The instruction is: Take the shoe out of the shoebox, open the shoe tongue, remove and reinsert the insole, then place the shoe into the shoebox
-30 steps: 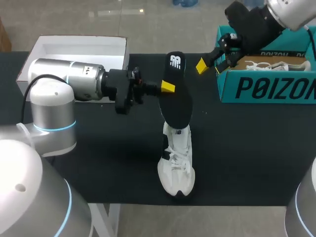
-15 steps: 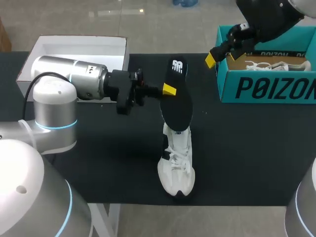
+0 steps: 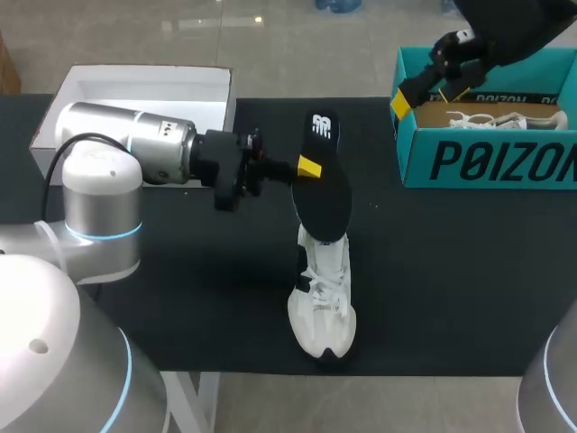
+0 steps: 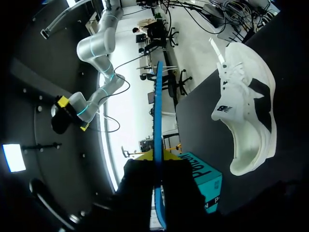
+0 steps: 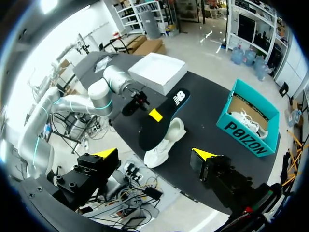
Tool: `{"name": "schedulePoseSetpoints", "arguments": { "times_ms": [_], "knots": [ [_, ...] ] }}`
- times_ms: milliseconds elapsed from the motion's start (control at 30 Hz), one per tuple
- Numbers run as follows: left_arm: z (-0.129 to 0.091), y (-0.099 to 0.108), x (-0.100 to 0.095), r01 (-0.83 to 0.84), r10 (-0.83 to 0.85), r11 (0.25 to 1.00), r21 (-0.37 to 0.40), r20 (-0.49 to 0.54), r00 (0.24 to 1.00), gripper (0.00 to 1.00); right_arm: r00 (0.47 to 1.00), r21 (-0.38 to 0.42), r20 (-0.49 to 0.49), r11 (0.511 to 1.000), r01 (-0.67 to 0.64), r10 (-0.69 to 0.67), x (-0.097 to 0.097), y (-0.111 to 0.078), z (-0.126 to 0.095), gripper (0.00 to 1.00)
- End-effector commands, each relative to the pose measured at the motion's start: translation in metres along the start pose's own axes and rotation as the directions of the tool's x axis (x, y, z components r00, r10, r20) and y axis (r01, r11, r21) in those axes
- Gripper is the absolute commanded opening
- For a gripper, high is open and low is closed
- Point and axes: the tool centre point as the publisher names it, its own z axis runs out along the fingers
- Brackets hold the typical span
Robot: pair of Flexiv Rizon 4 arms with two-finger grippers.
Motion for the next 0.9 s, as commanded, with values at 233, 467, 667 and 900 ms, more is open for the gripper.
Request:
{"name": "schedulePoseSetpoints", "arguments": {
  "times_ms": [233, 467, 667, 900],
  "knots": [
    [0.0026, 0.0008, 0.001, 0.015, -0.016, 0.999, -0.032, -0.019, 1.0, 0.0, 0.999, 0.04, 0.05, 0.999, 0.002, -0.004, 0.0065, 0.0054, -0.0031, 1.0],
    [0.0026, 0.0008, 0.001, 0.015, -0.016, 0.999, -0.032, -0.019, 1.0, 0.0, 0.999, 0.04, 0.05, 0.999, 0.002, -0.004, 0.0065, 0.0054, -0.0031, 1.0],
    [0.0026, 0.0008, 0.001, 0.015, -0.016, 0.999, -0.032, -0.019, 1.0, 0.0, 0.999, 0.04, 0.05, 0.999, 0.002, -0.004, 0.0065, 0.0054, -0.0031, 1.0],
    [0.0026, 0.0008, 0.001, 0.015, -0.016, 0.999, -0.032, -0.019, 1.0, 0.0, 0.999, 0.04, 0.05, 0.999, 0.002, -0.004, 0.0065, 0.0054, -0.0031, 1.0]
  ]
}}
